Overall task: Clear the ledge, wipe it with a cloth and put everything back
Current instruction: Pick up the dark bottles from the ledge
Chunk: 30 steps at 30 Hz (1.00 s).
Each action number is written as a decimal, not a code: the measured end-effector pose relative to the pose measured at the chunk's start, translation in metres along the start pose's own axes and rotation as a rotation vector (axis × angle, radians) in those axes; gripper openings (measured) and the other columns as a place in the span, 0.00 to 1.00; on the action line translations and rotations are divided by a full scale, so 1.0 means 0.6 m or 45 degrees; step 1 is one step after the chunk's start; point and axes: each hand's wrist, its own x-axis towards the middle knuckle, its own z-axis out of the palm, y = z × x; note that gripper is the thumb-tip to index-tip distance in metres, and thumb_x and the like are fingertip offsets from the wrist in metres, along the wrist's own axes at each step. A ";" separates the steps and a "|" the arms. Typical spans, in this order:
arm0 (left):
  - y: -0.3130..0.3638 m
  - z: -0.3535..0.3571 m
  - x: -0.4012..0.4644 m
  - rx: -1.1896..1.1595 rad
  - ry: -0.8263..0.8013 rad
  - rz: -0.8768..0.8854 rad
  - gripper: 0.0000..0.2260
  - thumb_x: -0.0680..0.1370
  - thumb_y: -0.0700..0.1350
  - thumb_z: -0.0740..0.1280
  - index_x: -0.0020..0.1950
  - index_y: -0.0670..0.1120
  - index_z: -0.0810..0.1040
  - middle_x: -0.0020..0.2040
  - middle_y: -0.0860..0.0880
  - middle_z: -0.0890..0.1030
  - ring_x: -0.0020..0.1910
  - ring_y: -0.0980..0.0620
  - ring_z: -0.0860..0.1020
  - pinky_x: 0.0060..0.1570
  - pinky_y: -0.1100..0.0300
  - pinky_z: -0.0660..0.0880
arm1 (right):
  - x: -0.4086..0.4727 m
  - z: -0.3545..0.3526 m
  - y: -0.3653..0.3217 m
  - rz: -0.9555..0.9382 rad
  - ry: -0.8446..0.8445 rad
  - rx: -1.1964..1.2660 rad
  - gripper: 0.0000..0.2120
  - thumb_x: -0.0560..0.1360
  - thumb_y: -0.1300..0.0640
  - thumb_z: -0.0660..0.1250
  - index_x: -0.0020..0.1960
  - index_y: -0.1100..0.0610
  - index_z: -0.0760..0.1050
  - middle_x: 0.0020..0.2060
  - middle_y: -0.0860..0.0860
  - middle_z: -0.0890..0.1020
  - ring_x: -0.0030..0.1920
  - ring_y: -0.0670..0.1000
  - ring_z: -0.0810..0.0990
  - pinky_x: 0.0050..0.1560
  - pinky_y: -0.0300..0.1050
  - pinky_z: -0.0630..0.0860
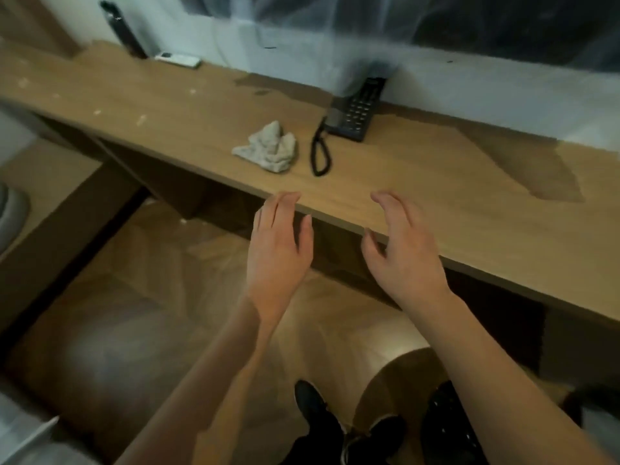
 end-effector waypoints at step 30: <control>-0.720 -0.513 0.007 0.471 0.714 -0.885 0.16 0.82 0.45 0.64 0.68 0.43 0.75 0.64 0.46 0.77 0.65 0.50 0.74 0.66 0.66 0.65 | 0.290 0.604 -0.760 -1.004 -0.597 0.264 0.22 0.78 0.57 0.67 0.71 0.54 0.69 0.67 0.49 0.72 0.70 0.44 0.67 0.67 0.33 0.60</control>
